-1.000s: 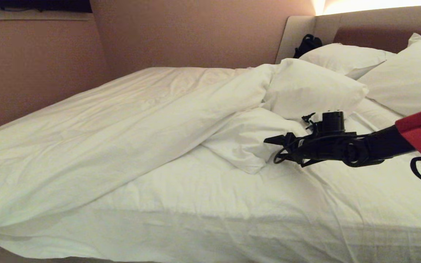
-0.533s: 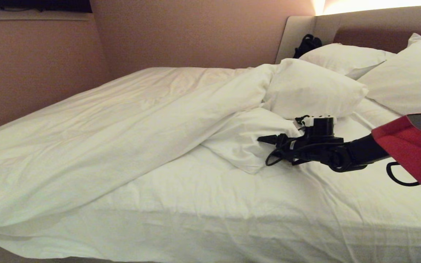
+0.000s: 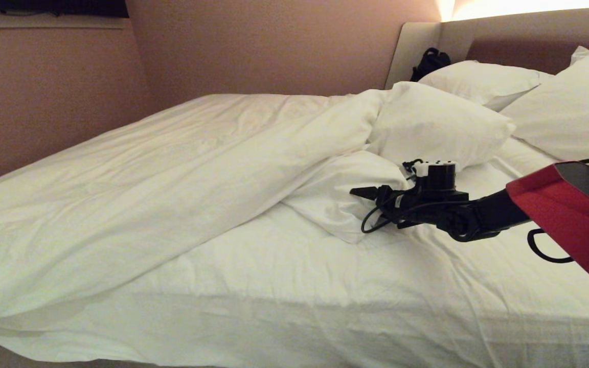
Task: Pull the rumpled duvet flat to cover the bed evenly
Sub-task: Hold the folded corner of the quilt, then flatten the corners of the folded blanket
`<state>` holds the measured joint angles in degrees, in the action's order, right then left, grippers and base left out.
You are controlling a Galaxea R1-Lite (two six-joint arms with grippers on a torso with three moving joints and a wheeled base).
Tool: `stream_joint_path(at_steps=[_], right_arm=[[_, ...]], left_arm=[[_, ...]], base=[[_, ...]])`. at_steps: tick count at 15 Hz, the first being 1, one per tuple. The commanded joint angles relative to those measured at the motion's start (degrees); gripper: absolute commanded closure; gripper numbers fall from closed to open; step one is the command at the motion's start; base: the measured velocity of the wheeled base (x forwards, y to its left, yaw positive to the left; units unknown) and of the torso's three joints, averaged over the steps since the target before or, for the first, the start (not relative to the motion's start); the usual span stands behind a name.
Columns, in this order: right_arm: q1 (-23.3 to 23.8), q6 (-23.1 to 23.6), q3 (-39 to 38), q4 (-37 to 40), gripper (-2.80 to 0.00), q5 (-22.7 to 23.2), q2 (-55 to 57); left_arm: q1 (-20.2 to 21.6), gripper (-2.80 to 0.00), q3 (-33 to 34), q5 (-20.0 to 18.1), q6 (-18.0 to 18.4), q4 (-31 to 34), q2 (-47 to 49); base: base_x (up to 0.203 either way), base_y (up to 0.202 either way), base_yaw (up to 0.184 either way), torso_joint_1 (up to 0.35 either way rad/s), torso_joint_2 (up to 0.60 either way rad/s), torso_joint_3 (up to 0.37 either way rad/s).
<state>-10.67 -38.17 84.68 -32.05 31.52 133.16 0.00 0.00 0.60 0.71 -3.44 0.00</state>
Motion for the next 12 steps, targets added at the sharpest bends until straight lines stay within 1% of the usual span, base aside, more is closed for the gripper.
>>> stream_joint_path(at_steps=[1, 2, 8, 12], right_arm=[[-0.48, -0.24, 0.05, -0.21, -2.80, 0.06, -0.34], [-0.50, -0.33, 0.05, -0.21, 0.00, -0.15, -0.45], [-0.50, -0.37, -0.35, 0.01, 0.00, -0.27, -1.67], [-0.44, -1.14, -2.42, 0.34, 0.00, -0.24, -7.98]], left_arm=[[0.00, 0.00, 0.00, 0.02, 0.00, -0.08, 0.00], [0.00, 0.00, 0.00, 0.02, 0.00, 0.01, 0.00], [0.00, 0.00, 0.00, 0.02, 0.00, -0.07, 0.00], [0.00, 0.00, 0.00, 0.02, 0.00, -0.08, 0.00]], base=[[0.000, 0.000, 0.000, 0.000, 0.00, 0.000], [0.000, 0.000, 0.000, 0.000, 0.00, 0.000], [0.000, 0.000, 0.000, 0.000, 0.00, 0.000], [0.000, 0.000, 0.000, 0.000, 0.00, 0.000]])
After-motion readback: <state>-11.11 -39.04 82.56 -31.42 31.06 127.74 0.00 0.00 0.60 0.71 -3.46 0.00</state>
